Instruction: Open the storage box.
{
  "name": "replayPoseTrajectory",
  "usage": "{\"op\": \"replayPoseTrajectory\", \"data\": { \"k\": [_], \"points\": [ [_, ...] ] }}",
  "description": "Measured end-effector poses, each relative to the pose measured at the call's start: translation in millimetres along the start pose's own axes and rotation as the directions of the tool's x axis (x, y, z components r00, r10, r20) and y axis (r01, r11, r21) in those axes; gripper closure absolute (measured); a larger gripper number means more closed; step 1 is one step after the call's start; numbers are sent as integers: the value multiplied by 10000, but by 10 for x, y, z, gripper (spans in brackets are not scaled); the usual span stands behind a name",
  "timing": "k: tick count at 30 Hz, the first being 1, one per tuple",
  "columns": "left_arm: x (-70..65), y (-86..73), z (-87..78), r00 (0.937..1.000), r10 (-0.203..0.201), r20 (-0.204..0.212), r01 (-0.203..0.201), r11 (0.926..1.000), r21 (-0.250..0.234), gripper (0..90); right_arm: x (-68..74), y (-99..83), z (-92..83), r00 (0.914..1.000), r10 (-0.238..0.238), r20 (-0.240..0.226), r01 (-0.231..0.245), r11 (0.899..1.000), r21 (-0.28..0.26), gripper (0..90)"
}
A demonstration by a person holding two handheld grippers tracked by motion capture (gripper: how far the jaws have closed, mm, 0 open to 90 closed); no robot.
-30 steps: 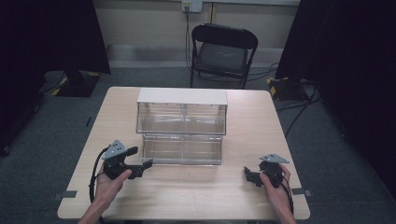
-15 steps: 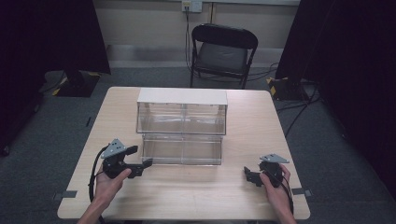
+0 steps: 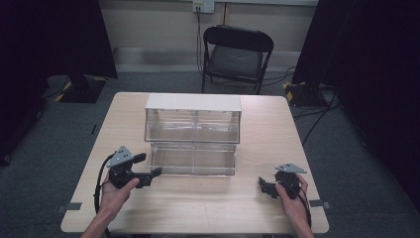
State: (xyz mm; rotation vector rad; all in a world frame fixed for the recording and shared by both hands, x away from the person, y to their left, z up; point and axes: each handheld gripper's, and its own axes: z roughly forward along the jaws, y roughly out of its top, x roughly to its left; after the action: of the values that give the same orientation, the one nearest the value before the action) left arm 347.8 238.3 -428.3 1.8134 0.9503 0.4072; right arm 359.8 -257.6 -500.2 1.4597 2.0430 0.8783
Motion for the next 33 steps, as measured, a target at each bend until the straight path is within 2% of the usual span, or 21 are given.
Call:
{"op": "replayPoseTrajectory", "data": {
  "k": [2,6,17,19,23,26,28,33],
  "points": [
    [0,15,1,9998,173,-35,-173,9998,67,158,0,0,0,10000,-2,2,2,10000,0,110],
    [-5,39,4,10000,-16,9,16,10000,-56,157,0,0,0,10000,-2,0,2,10000,-1,110],
    [13,72,15,9998,135,-124,-135,9999,37,155,0,0,0,10000,-1,0,1,10000,-1,110],
    [12,77,19,9999,58,-83,-58,10000,11,156,0,0,0,10000,-2,2,2,10000,-1,110],
    [17,111,21,9997,197,-138,-195,9998,98,156,0,0,0,10000,-1,2,1,10000,0,110],
    [11,140,21,9998,165,-97,-164,9999,51,157,0,0,0,10000,-3,1,3,10000,-1,110],
    [13,154,23,9995,306,-122,-305,9995,70,157,0,0,0,10000,-3,1,3,10000,-1,110],
    [16,205,29,9997,208,-129,-209,9997,-80,156,0,0,0,10000,-3,0,3,10000,-1,110]
  ]
}}
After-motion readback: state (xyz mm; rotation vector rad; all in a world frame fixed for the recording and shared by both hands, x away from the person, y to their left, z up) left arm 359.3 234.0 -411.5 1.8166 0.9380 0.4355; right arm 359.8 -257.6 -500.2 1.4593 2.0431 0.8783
